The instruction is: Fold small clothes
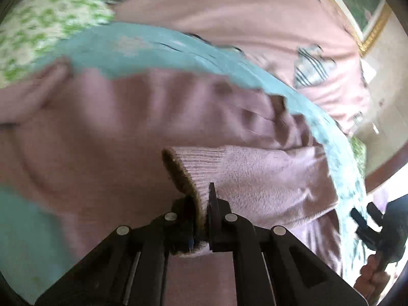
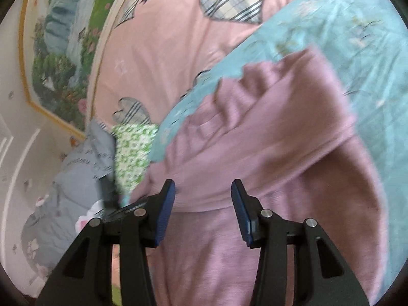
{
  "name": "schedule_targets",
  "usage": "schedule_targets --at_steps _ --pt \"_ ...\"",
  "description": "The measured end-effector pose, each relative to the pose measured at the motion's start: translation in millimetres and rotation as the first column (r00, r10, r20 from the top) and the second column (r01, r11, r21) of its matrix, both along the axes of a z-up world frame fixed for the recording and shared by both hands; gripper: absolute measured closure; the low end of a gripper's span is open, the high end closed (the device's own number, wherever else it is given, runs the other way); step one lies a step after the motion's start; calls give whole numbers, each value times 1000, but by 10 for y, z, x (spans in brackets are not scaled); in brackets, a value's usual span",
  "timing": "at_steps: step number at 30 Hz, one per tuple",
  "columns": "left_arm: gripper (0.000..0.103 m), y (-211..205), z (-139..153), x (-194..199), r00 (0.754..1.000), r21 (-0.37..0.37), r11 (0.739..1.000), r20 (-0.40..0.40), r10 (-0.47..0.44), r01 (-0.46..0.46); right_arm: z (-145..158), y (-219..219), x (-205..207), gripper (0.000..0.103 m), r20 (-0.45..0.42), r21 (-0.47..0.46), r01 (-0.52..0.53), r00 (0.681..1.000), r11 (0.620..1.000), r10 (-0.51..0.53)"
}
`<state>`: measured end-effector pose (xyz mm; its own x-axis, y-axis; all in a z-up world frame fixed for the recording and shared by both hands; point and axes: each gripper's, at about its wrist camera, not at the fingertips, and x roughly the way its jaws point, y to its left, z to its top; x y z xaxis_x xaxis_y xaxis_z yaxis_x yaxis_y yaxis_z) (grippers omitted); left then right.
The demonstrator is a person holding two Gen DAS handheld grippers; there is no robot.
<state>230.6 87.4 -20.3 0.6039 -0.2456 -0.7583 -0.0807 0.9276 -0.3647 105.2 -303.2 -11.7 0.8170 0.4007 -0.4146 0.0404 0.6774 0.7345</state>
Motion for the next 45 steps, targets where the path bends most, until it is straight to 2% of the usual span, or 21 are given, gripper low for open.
schedule_targets --at_steps 3,6,8,10,13,16,18,19,20,22,23,25,27,29,32,34,37,40,45 --pt "98 187 -74 -58 999 -18 1000 -25 24 -25 -29 -233 46 56 -35 -35 71 997 997 -72" --pt "97 172 -105 -94 1000 -14 1000 -26 14 -15 -66 -397 215 55 -77 -87 121 989 989 -128" --pt "97 170 -137 -110 999 -10 1000 -34 13 -13 -89 -492 370 52 -103 -113 138 983 984 -150" --pt "97 179 -207 -94 998 -12 1000 -55 14 -15 -108 -581 571 43 -128 -146 155 977 977 -174" --pt "97 215 -290 -149 997 -16 1000 -76 20 -22 -173 -685 842 42 -169 -218 145 968 965 -184" --pt "97 212 -345 -147 996 -10 1000 -89 23 -24 -342 -766 1186 42 -250 -273 111 951 956 -181" --pt "97 184 -365 -122 995 10 1000 -96 22 -21 -389 -763 1273 43 -240 -288 86 958 954 -158" --pt "97 164 -365 -101 995 21 1000 -98 21 -19 -364 -749 1283 76 -222 -308 79 963 948 -152" --pt "98 131 -348 -76 995 31 999 -95 18 -15 -331 -744 1281 97 -219 -328 71 964 942 -149" --pt "98 54 -284 -14 997 38 999 -73 3 0 -198 -780 1170 95 -158 -356 121 969 926 -188" --pt "98 5 -261 27 998 27 1000 -65 -10 12 -103 -802 1096 95 -120 -402 161 967 901 -227" --pt "98 -68 -259 104 998 25 1000 -68 -13 15 -75 -847 1033 95 -103 -422 193 961 886 -258" --pt "98 -92 -316 142 997 64 998 -81 8 -3 -171 -907 1064 95 -139 -398 183 957 899 -256" --pt "97 -26 -390 126 995 59 998 -100 21 -15 -277 -920 1109 94 -180 -389 162 952 907 -248" --pt "94 69 -362 38 996 80 997 -89 28 -21 -338 -913 1114 88 -221 -367 169 939 915 -263" --pt "84 101 -317 -17 996 123 992 -86 39 -28 -300 -885 1011 75 -210 -348 198 936 916 -282" --pt "85 200 -248 -160 996 140 990 -80 36 -24 -173 -741 743 55 -154 -321 223 947 920 -283" --pt "85 330 -187 -343 997 155 987 -61 46 -36 -71 -447 508 51 -80 -292 177 975 940 -209" --pt "84 601 -156 -623 993 182 979 -55 107 -96 -240 167 328 51 -72 -215 -7 997 977 -9"
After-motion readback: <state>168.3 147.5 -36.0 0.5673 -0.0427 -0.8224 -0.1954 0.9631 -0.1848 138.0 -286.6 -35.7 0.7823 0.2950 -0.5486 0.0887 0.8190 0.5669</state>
